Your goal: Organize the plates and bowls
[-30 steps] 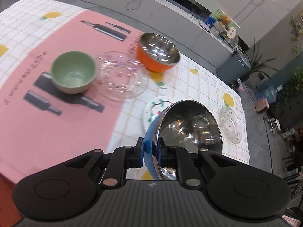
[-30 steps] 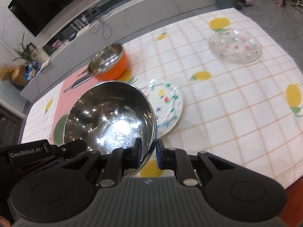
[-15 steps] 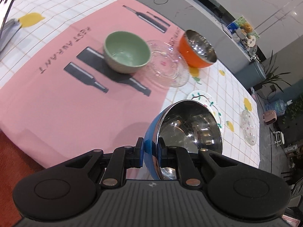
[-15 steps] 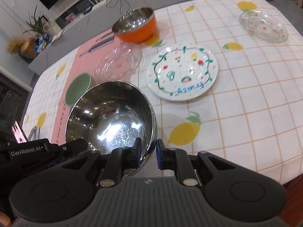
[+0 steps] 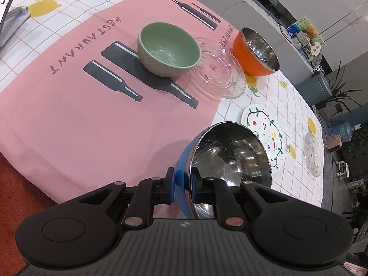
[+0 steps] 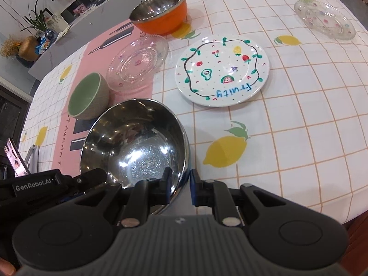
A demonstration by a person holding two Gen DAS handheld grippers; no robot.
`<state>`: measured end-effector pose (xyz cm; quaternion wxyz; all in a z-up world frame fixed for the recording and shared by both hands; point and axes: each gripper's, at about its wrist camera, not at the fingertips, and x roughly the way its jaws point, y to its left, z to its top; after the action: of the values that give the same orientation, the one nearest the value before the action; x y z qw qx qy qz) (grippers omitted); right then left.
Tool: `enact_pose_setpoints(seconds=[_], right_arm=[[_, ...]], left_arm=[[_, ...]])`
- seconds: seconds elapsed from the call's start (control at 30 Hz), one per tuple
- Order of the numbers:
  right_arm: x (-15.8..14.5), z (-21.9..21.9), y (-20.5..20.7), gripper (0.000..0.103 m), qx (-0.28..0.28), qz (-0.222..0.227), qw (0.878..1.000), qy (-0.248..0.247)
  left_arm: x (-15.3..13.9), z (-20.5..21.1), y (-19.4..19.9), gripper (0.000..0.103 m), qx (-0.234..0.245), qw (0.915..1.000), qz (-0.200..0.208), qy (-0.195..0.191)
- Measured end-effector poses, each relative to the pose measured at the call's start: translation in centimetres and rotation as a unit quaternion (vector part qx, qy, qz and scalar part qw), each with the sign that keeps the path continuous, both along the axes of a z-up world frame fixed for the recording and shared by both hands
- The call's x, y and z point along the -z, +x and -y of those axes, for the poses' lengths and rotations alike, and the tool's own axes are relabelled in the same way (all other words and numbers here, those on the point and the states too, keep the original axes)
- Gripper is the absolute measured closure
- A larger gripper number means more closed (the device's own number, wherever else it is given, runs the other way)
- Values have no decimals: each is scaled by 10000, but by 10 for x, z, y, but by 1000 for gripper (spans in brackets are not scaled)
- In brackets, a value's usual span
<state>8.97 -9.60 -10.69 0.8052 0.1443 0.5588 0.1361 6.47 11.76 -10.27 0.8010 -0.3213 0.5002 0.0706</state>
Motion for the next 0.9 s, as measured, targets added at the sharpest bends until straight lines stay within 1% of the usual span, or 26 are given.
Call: enact_pose_setpoints(seconds=[0.17, 0.3, 0.5, 0.6, 0.63, 0.67, 0.7, 0.73, 0.77, 0.83, 0.9], right_arm=[[1, -2, 4, 88, 6, 0, 10000, 26], [6, 0, 7, 88, 14, -104, 9999, 80], [5, 0, 8, 87, -35, -93, 9999, 107], [4, 0, 8, 83, -60, -89, 9998, 149], [3, 0, 7, 82, -69, -81, 9998, 165], [2, -1, 7, 81, -87, -56, 9998, 154], [1, -1, 7, 79, -111, -19, 9999, 105], [-1, -2, 7, 73, -132, 29, 9999, 37], [-2, -2, 6, 69, -144, 63, 9999, -8], [-4, -2, 6, 69, -145, 91, 9999, -28], [-5, 1, 6, 66, -144, 97, 9998, -11]], left_arm=[[3, -1, 4, 89, -24, 10000, -83, 38], [8, 1, 6, 90, -4, 9998, -190, 90], [11, 1, 8, 90, 10, 9996, -256, 117], [10, 1, 9, 87, 21, 9995, -250, 179], [9, 2, 9, 85, 25, 9994, -227, 242], [7, 3, 9, 79, 38, 9992, -206, 329], [5, 4, 9, 76, 52, 9989, -168, 436], [3, 4, 9, 71, 51, 9986, -130, 507], [0, 4, 8, 69, 63, 9984, -87, 561], [-4, 5, 8, 63, 106, 9979, -13, 635], [-10, 7, 7, 60, 171, 9970, 60, 755]])
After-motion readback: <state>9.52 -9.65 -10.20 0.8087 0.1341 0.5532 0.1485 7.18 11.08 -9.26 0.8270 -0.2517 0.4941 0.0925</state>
